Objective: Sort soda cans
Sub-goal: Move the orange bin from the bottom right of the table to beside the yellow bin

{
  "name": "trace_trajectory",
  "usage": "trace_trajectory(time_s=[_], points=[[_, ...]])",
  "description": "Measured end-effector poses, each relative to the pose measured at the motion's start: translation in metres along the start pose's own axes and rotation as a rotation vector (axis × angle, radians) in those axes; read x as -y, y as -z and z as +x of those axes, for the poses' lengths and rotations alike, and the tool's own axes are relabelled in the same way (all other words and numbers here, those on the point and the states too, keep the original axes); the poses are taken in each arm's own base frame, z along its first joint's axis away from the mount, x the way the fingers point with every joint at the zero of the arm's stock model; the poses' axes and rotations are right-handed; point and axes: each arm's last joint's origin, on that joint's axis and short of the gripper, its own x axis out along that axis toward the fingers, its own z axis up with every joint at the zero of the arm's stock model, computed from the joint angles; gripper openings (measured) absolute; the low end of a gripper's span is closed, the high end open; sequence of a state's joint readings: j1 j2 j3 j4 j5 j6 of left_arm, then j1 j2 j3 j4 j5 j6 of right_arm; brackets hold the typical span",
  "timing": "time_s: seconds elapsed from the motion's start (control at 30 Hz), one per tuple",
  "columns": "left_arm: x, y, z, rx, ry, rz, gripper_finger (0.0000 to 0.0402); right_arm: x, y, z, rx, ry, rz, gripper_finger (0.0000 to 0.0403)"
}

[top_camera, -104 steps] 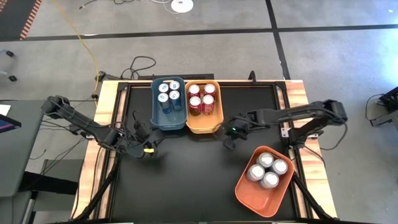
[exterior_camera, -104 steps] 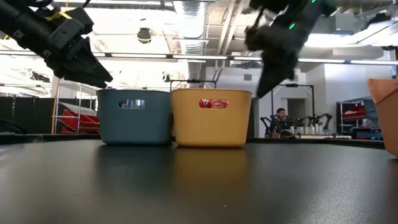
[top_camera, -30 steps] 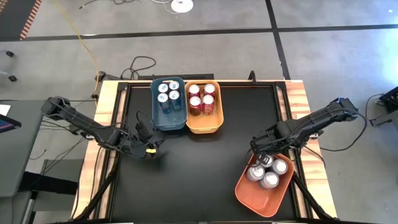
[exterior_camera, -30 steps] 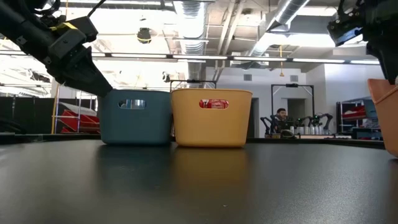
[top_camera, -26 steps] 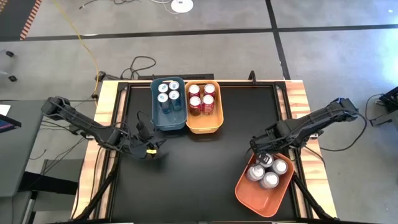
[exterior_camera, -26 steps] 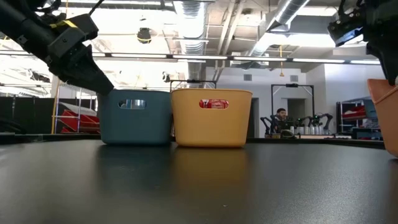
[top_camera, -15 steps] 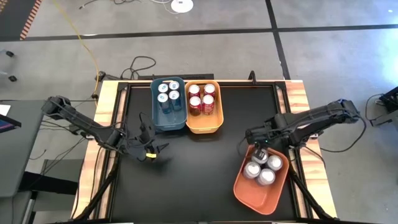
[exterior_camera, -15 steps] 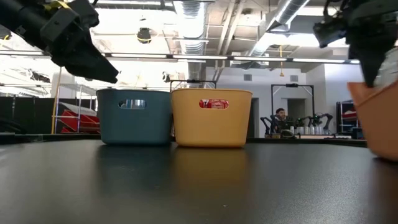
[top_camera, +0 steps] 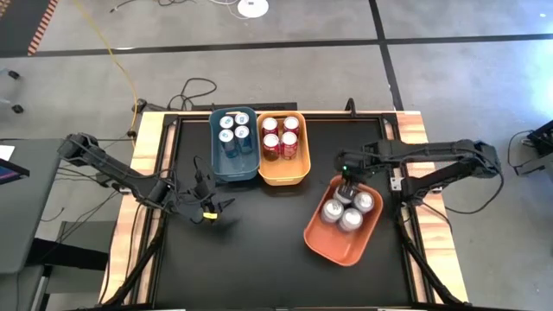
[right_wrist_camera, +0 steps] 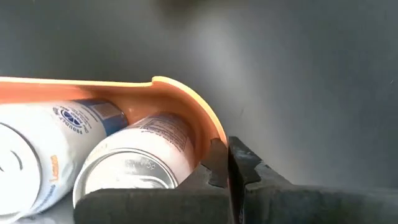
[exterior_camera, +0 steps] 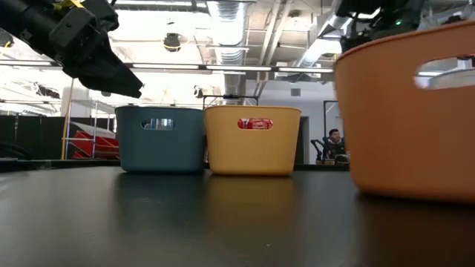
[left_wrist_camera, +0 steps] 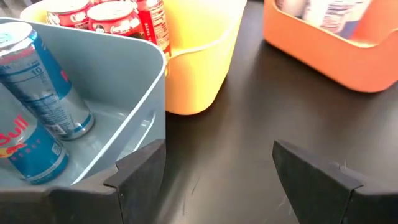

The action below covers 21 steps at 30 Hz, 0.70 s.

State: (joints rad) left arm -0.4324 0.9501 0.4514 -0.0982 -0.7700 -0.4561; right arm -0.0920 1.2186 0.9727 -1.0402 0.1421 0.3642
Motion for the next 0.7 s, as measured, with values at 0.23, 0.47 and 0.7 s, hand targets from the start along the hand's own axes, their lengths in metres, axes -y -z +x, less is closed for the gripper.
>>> trace_trajectory(time_s=[0.23, 0.47, 0.7], points=[[0.000, 0.000, 0.000, 0.000, -0.001, 0.000, 0.0290, 0.025, -0.020, 0.003, 0.118, 0.033, -0.037, 0.0003], [0.000, 0.000, 0.000, 0.000, -0.001, -0.004, 0.0290, 0.045, -0.038, 0.002, 0.259, 0.054, -0.009, 0.0006], [0.000, 0.000, 0.000, -0.001, -0.001, -0.007, 0.0290, 0.059, -0.053, 0.028, 0.200, 0.014, 0.007, 0.0006]])
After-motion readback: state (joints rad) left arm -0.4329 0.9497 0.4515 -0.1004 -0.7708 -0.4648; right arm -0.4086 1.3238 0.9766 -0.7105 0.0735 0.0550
